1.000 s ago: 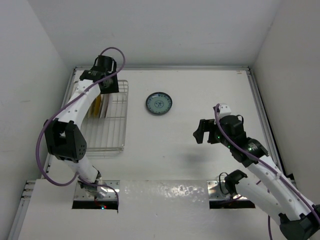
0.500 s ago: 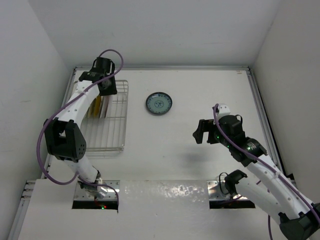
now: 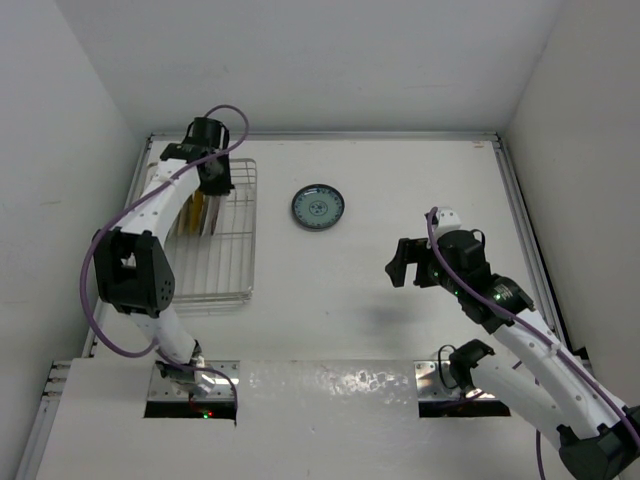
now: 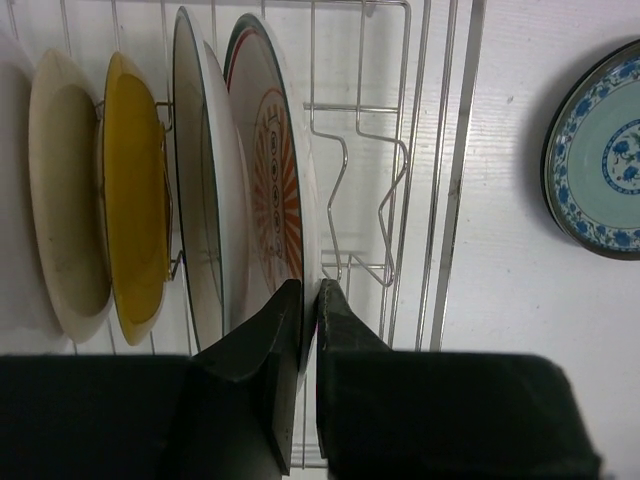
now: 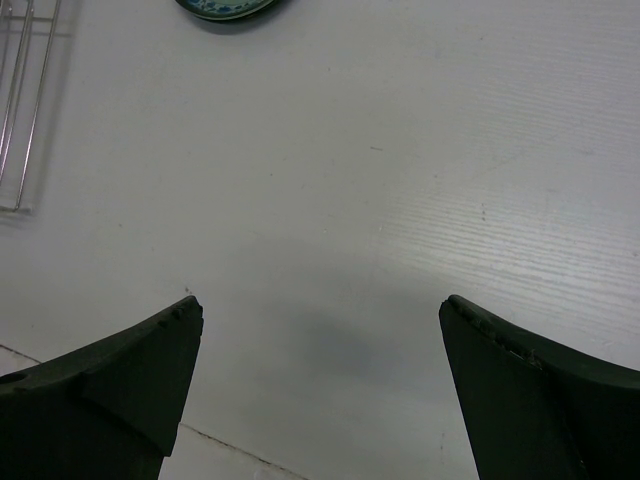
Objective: Unload the plates from the dish rack
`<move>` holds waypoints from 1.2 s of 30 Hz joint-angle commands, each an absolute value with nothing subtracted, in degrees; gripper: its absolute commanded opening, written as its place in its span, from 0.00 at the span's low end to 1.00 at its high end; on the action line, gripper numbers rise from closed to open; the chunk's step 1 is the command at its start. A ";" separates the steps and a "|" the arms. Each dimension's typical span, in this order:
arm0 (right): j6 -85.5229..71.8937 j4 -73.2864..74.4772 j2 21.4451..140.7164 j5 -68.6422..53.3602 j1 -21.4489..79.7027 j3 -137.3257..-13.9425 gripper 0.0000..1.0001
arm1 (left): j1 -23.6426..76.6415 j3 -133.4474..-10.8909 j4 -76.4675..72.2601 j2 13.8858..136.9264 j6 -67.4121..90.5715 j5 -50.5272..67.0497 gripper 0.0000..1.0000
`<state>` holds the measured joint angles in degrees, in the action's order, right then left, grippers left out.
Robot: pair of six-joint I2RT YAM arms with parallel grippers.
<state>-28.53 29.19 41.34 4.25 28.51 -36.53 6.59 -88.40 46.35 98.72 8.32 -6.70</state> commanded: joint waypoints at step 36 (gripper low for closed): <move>-39.56 34.37 50.44 24.89 25.40 -70.05 0.99 | 58.16 -73.62 1.28 85.64 -30.90 -51.97 0.00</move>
